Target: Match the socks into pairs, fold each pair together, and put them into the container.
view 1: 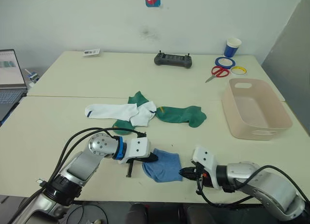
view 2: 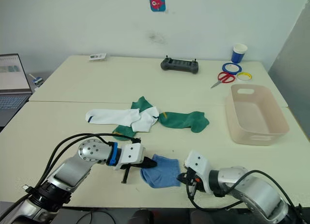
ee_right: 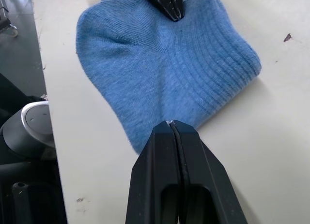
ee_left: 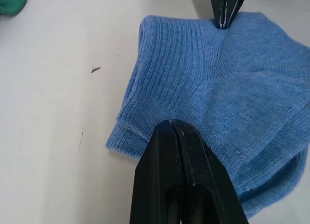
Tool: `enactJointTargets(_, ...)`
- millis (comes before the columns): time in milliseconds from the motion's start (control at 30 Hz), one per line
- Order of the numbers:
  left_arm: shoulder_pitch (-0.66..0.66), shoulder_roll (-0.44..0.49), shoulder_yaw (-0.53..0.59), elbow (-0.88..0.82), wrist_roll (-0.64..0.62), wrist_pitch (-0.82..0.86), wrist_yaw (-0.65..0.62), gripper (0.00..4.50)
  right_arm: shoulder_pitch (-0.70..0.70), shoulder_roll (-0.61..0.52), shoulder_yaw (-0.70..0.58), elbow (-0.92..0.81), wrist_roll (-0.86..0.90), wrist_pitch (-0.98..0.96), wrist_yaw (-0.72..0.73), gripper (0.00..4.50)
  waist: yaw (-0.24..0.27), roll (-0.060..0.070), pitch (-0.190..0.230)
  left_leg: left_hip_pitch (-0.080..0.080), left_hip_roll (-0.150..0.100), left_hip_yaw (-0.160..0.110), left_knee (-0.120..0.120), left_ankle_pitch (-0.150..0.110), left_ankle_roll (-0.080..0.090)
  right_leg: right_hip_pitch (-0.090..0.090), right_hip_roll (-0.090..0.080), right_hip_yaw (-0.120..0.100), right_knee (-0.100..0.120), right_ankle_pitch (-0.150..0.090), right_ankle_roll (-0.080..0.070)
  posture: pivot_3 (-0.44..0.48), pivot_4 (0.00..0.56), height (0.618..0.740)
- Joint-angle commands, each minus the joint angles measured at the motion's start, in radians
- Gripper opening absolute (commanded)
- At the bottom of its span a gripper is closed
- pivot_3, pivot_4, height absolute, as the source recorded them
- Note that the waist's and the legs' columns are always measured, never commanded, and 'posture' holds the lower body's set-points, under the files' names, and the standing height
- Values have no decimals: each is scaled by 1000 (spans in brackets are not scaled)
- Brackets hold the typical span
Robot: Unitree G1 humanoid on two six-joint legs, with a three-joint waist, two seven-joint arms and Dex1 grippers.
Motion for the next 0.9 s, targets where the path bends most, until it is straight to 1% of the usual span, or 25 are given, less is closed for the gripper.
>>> enactJointTargets(33, -38, 29, 38, -80, -79, 70, -73, 0, -24, 0, -49, -80, 18, -22, 21, 45, 2, 0, 1, -1, 0, 0, 0, 0, 0, 0, 0, 0, 0, 0, 0, 0, 150, 740)
enactJointTargets(167, -79, 47, 29, -112, -96, 81, -130, 0, -63, 14, -19, -67, -12, -29, 27, 45, 3, 0, 1, -2, -1, 0, 0, 0, 0, 0, 0, 0, -1, 0, 0, 0, 150, 740)
enactJointTargets(267, -82, 32, -20, -113, -57, 79, -133, 0, -120, 40, 79, 15, -84, -80, 54, 45, 1, 0, 1, -2, -1, 1, 0, 0, 0, -1, 0, 1, -2, 0, 0, 0, 150, 740)
enactJointTargets(400, -66, 8, -70, -73, 11, 44, -107, 0, -154, 65, 161, 84, -153, -134, 88, 45, 3, 0, 1, -3, -1, 0, 0, 0, 0, -1, 0, 0, -2, -1, 0, 0, 150, 740)
enactJointTargets(500, -50, 15, -82, -34, 60, 26, -91, 0, -150, 42, 203, 96, -203, -156, 114, 45, 3, -1, 1, -3, -1, 0, 0, 0, 0, -1, 0, 0, -2, -1, 0, 0, 150, 740)
enactJointTargets(633, -24, 56, -75, 2, 93, -10, -92, 0, -95, -15, 183, 66, -224, -166, 135, 45, 4, 0, 1, -2, -1, 0, 0, 0, 0, 0, 0, 0, -1, -1, 0, 0, 150, 740)
enactJointTargets(733, -4, 76, -70, 21, 88, -61, -104, 0, -46, -42, 142, 42, -217, -186, 137, 45, 2, 0, 1, -1, 0, 0, 0, 0, 0, 0, 0, 0, -1, -1, 0, 0, 150, 740)
enactJointTargets(800, -9, 74, -55, 4, 46, -60, -124, 0, -21, -43, 105, 18, -203, -193, 130, 45, 1, 0, 1, 0, 0, 0, 0, 0, 0, 1, 0, 0, -1, -1, 0, 0, 150, 740)
enactJointTargets(900, -57, 49, -18, -46, -33, 0, -145, 0, 3, -11, 21, -31, -166, -182, 95, 45, 3, 0, 1, 0, 0, 0, 0, 0, 0, 1, 0, 0, 0, -1, 0, 0, 150, 740)
